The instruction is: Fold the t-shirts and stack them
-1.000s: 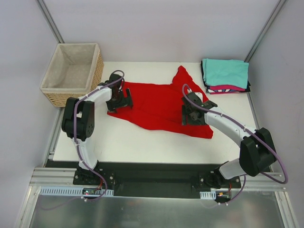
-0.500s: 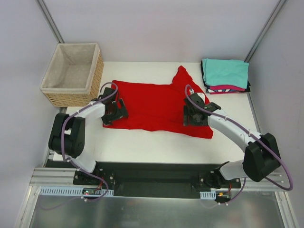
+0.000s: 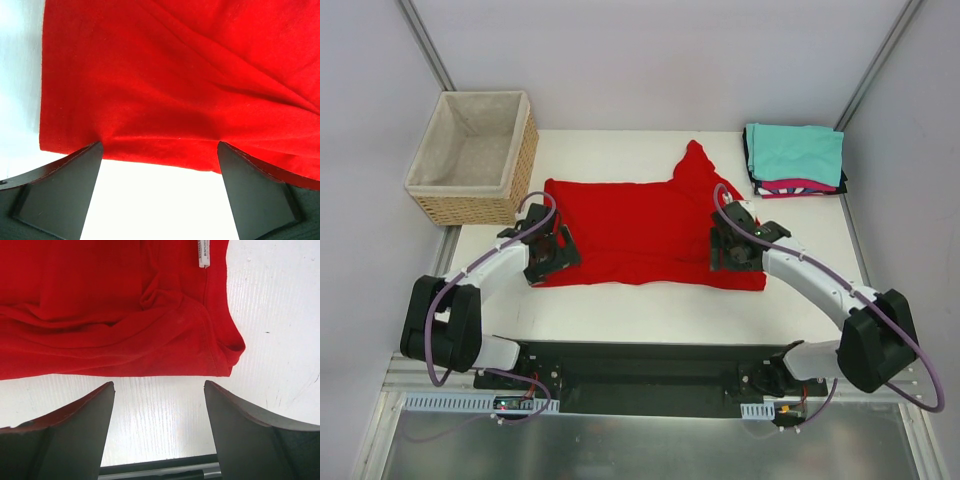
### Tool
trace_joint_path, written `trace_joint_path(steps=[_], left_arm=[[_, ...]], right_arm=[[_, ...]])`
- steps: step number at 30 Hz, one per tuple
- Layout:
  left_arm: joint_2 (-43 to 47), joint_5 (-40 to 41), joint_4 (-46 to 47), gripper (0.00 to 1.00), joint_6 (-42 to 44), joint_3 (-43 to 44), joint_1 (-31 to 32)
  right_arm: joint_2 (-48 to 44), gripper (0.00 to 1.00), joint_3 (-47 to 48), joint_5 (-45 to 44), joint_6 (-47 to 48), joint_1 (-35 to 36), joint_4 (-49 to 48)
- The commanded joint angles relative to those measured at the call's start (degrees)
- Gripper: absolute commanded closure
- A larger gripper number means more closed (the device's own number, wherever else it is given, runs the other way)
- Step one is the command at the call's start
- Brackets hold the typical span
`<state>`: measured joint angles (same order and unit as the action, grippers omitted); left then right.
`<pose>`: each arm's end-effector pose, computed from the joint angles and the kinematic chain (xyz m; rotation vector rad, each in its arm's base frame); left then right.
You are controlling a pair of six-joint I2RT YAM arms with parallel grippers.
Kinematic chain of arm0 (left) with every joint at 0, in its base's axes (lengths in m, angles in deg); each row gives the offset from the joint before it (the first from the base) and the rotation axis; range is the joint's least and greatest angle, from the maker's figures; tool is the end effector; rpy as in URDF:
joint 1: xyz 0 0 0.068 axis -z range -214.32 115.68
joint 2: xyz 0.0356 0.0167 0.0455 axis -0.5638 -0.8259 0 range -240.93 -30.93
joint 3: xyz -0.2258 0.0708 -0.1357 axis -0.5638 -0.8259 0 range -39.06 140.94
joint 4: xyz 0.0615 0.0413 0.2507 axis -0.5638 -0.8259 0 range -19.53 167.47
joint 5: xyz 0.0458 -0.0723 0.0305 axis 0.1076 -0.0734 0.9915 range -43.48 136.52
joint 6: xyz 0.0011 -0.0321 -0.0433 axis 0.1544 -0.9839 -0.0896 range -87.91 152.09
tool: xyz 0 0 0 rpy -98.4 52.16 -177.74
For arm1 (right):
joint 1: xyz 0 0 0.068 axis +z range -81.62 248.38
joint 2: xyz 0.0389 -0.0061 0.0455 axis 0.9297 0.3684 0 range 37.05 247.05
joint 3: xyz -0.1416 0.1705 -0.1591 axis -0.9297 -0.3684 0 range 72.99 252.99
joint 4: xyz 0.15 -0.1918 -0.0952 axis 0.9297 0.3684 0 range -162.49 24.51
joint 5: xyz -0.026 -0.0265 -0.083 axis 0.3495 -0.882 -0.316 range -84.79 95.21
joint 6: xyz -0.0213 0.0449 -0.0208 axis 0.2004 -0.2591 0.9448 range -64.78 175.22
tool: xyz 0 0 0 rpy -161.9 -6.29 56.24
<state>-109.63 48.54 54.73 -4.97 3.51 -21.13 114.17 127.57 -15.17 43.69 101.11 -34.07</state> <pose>0.2515 -0.0578 0.1825 -0.5550 2.5630 -0.2684 0.2276 0.1314 0.2386 -0.3506 2.5163 -0.1751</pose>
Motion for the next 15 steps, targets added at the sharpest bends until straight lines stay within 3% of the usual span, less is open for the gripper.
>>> trace_joint_path(steps=[1,15], left_arm=[[2.4,1.41,-1.52,0.01,-0.82,-1.17,0.43],[8.56,-0.53,-1.69,0.01,0.23,1.82,0.52]], right_arm=[[-3.99,0.24,-0.8,-1.68,-0.51,0.05,1.93],[8.48,0.24,0.95,-10.03,-1.74,-0.12,3.42]])
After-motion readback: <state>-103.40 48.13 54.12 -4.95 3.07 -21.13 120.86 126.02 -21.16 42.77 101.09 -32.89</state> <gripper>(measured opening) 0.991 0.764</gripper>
